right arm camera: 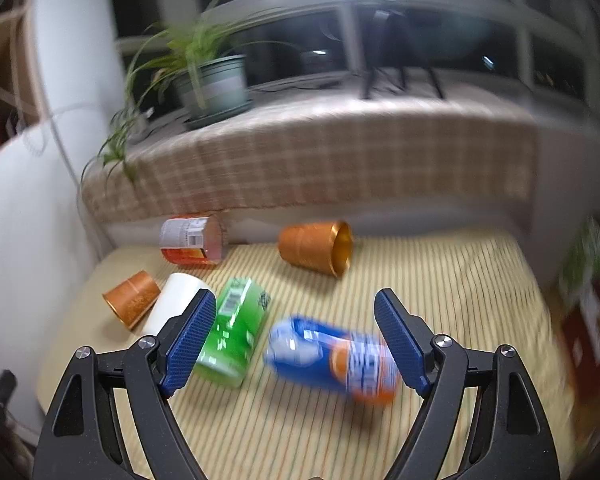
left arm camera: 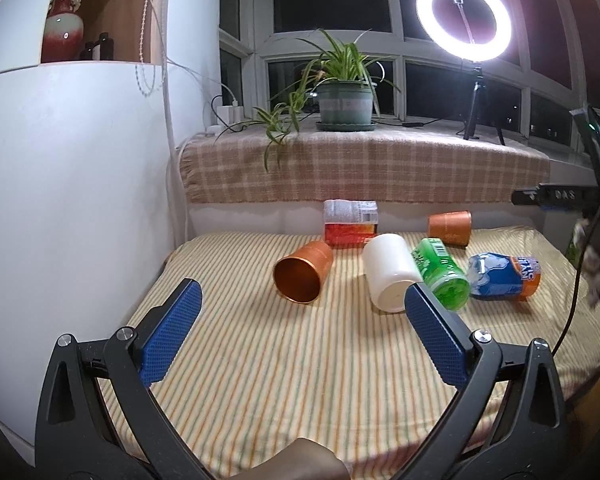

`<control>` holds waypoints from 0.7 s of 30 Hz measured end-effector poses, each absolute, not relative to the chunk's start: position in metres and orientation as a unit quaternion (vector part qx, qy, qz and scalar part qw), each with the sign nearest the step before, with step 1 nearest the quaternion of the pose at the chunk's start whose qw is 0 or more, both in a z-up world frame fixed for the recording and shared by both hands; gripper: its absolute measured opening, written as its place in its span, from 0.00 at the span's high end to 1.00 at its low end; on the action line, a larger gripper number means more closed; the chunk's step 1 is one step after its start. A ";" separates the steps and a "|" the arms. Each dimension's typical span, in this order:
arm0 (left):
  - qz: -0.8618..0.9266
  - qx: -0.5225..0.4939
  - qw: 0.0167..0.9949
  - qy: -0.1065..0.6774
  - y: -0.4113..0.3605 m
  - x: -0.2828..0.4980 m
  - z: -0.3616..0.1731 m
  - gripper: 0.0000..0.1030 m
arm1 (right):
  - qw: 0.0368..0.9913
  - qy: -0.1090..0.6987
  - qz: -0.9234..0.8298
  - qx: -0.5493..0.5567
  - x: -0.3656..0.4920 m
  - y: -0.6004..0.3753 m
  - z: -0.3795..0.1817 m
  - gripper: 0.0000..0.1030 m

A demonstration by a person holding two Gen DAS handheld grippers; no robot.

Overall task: Flip cup upright
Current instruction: 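Move the right tool down to the lying copper cup and close on it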

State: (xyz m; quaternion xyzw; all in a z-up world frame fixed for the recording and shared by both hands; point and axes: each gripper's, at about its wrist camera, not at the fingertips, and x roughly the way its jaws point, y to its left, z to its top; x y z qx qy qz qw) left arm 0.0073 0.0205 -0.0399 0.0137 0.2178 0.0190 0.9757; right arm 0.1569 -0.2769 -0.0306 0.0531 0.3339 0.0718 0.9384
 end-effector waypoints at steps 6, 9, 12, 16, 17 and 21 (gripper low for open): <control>0.035 0.013 0.973 0.228 0.034 0.014 -0.047 0.00 | 0.905 0.381 0.153 -0.112 0.219 -0.241 -0.034 0.21; 0.043 0.012 0.971 0.236 0.041 0.020 -0.051 0.00 | 0.883 0.404 0.173 -0.167 0.242 -0.231 -0.045 0.21; 0.053 0.011 0.968 0.245 0.045 0.027 -0.056 0.00 | 0.858 0.424 0.191 -0.218 0.265 -0.223 -0.056 0.21; 0.066 0.010 0.966 0.252 0.051 0.036 -0.060 0.00 | 0.825 0.453 0.212 -0.263 0.297 -0.219 -0.072 0.21; 0.070 0.011 0.965 0.253 0.052 0.038 -0.061 0.00 | 0.815 0.461 0.214 -0.277 0.307 -0.218 -0.078 0.22; 0.082 0.011 0.962 0.260 0.055 0.046 -0.065 0.00 | 0.784 0.481 0.229 -0.319 0.328 -0.212 -0.094 0.22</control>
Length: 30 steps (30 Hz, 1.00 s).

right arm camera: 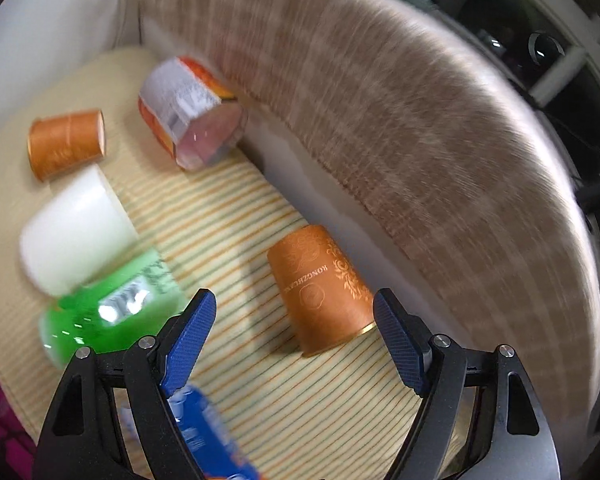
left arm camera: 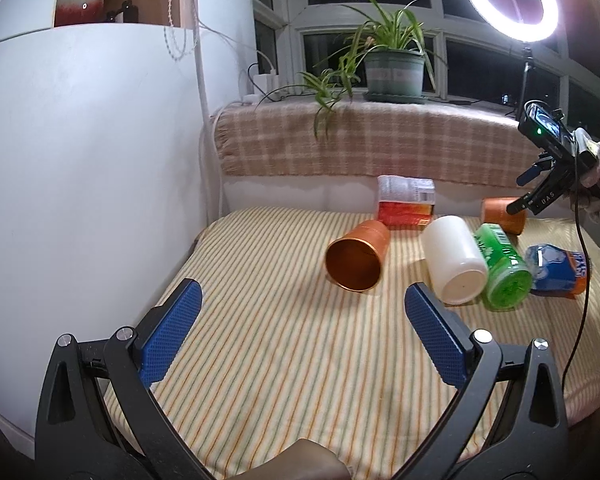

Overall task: Flip cup upright
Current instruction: 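Move the right tool down to the lying copper cup and close on it, then lift the copper cup with the right tool and carry it toward the left tool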

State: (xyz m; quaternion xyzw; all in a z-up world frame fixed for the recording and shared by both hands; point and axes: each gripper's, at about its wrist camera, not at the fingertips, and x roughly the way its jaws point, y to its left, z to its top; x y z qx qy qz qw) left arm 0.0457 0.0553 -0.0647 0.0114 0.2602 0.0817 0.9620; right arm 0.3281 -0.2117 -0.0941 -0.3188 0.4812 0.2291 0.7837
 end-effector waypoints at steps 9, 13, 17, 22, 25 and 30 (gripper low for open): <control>0.093 0.014 0.957 0.276 0.058 0.063 -0.073 0.00 | 0.725 0.506 0.241 -0.400 0.350 -0.195 -0.129 0.23; 0.096 0.013 0.955 0.279 0.060 0.066 -0.073 0.00 | 0.713 0.511 0.232 -0.421 0.358 -0.192 -0.142 0.23; 0.101 0.014 0.954 0.280 0.062 0.067 -0.074 0.00 | 0.702 0.517 0.227 -0.433 0.362 -0.191 -0.152 0.29; 0.102 0.015 0.954 0.281 0.061 0.067 -0.075 0.00 | 0.705 0.516 0.221 -0.433 0.367 -0.190 -0.169 0.37; 0.099 0.015 0.955 0.280 0.061 0.067 -0.075 0.00 | 0.710 0.513 0.222 -0.428 0.365 -0.191 -0.168 0.38; 0.099 0.015 0.956 0.275 0.060 0.063 -0.073 0.00 | 0.721 0.502 0.227 -0.420 0.360 -0.203 -0.138 0.38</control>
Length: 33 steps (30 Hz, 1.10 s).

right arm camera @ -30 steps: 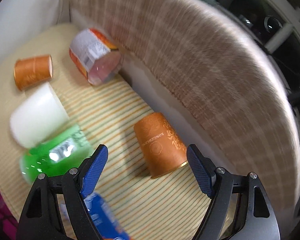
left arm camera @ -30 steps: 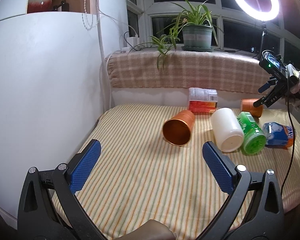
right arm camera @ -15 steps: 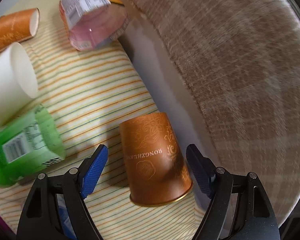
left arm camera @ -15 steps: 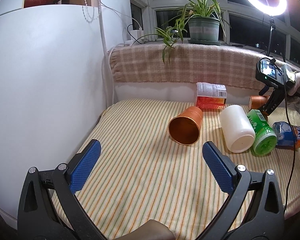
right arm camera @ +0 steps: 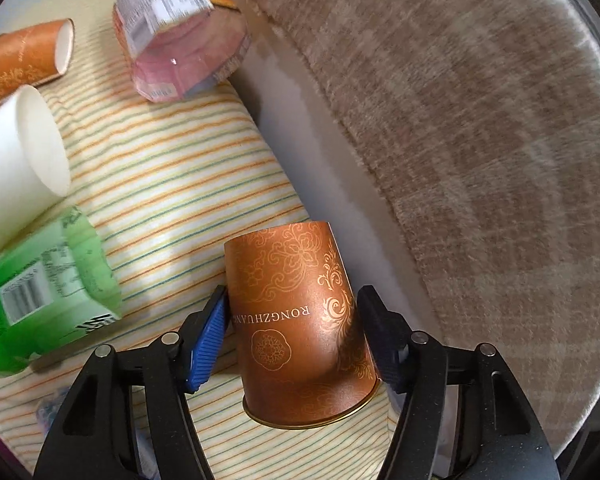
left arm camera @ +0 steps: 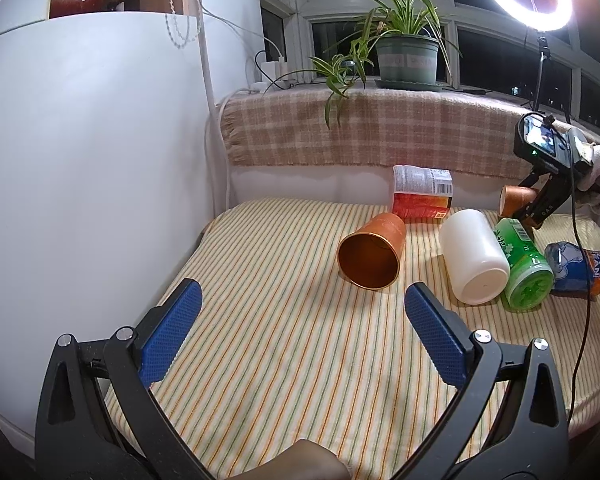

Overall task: Flip cup upright
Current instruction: 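Lift the copper cup with the right tool and carry it toward the left tool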

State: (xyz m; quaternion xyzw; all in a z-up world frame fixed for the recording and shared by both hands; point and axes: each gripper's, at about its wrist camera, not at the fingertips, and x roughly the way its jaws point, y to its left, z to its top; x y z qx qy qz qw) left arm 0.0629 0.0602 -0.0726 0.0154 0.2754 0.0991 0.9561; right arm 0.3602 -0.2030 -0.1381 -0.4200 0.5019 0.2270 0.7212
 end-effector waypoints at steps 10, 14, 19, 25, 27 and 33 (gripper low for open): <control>0.094 0.016 0.962 0.255 0.059 0.042 -0.058 0.00 | 0.749 0.449 0.257 -0.415 0.315 -0.198 -0.065 0.38; 0.091 0.015 0.965 0.247 0.059 0.031 -0.053 0.00 | 0.755 0.420 0.292 -0.411 0.276 -0.188 -0.033 0.38; 0.089 0.015 0.967 0.239 0.060 0.018 -0.047 0.00 | 0.747 0.399 0.335 -0.413 0.222 -0.169 -0.027 0.38; 0.081 0.017 0.968 0.237 0.059 0.004 -0.046 0.00 | 0.719 0.397 0.388 -0.417 0.175 -0.146 -0.056 0.38; 0.074 0.019 0.968 0.239 0.057 0.000 -0.046 0.00 | 0.707 0.400 0.403 -0.421 0.158 -0.137 -0.069 0.38; 0.052 0.020 0.967 0.250 0.055 -0.007 -0.049 0.00 | 0.679 0.422 0.424 -0.426 0.133 -0.125 -0.106 0.38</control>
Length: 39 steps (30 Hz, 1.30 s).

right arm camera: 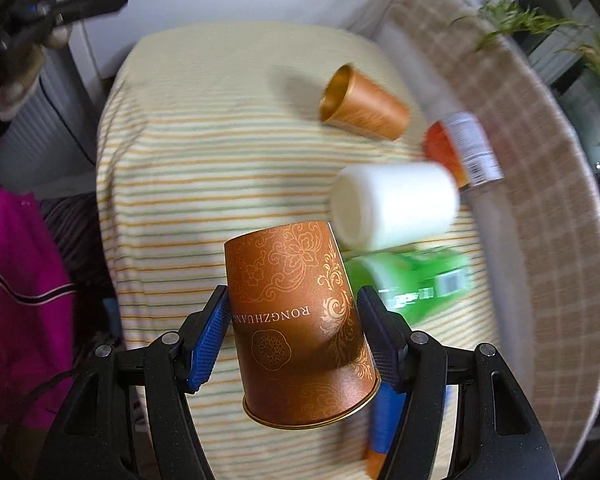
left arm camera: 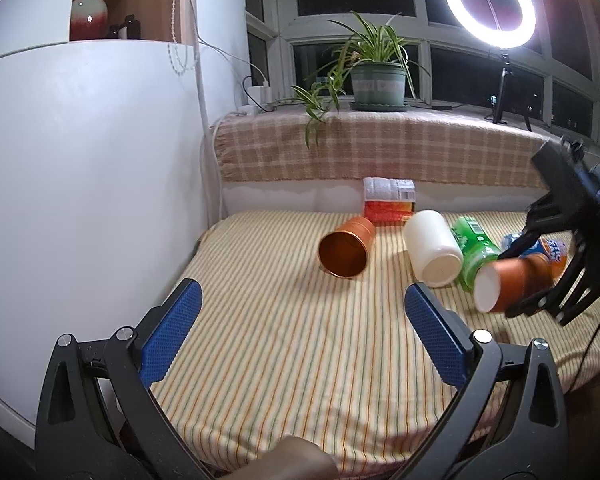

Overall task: Flip cup upright
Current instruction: 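Lift the copper cup with the right tool and carry it toward the left tool, then close the left tool on the cup body while the right tool holds it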

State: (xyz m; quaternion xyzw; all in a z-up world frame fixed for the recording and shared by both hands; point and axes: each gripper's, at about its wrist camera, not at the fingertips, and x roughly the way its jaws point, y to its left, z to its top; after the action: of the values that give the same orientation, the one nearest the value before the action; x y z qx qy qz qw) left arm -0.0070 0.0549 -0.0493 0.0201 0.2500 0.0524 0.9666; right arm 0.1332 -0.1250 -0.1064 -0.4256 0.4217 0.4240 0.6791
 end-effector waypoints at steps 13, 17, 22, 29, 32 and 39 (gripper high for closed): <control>-0.034 0.028 0.959 0.280 0.048 0.004 -0.049 0.00 | 0.684 0.452 0.434 -0.374 0.131 -0.128 -0.121 0.29; -0.069 0.041 0.955 0.284 0.037 0.011 -0.046 0.00 | 0.700 0.442 0.434 -0.357 0.126 -0.134 -0.110 0.28; -0.139 0.088 0.941 0.294 0.011 0.025 -0.045 0.04 | 0.751 0.424 0.417 -0.287 0.118 -0.160 -0.091 0.28; -0.258 0.170 0.892 0.329 -0.042 0.049 -0.054 0.09 | 0.839 0.412 0.328 -0.135 0.074 -0.231 -0.085 0.28; -0.307 0.217 0.861 0.341 -0.071 0.055 -0.063 0.14 | 0.860 0.412 0.289 -0.081 0.049 -0.257 -0.089 0.28; -0.371 0.304 0.785 0.392 -0.124 0.079 -0.089 0.17 | 0.883 0.416 0.217 0.006 0.003 -0.299 -0.102 0.28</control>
State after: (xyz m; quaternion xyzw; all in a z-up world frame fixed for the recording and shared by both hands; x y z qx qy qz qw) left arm 0.0791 -0.1245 -0.0890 0.3042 0.3918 -0.3706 0.7852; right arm 0.0026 -0.2995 -0.1021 0.0063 0.4162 0.2173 0.8829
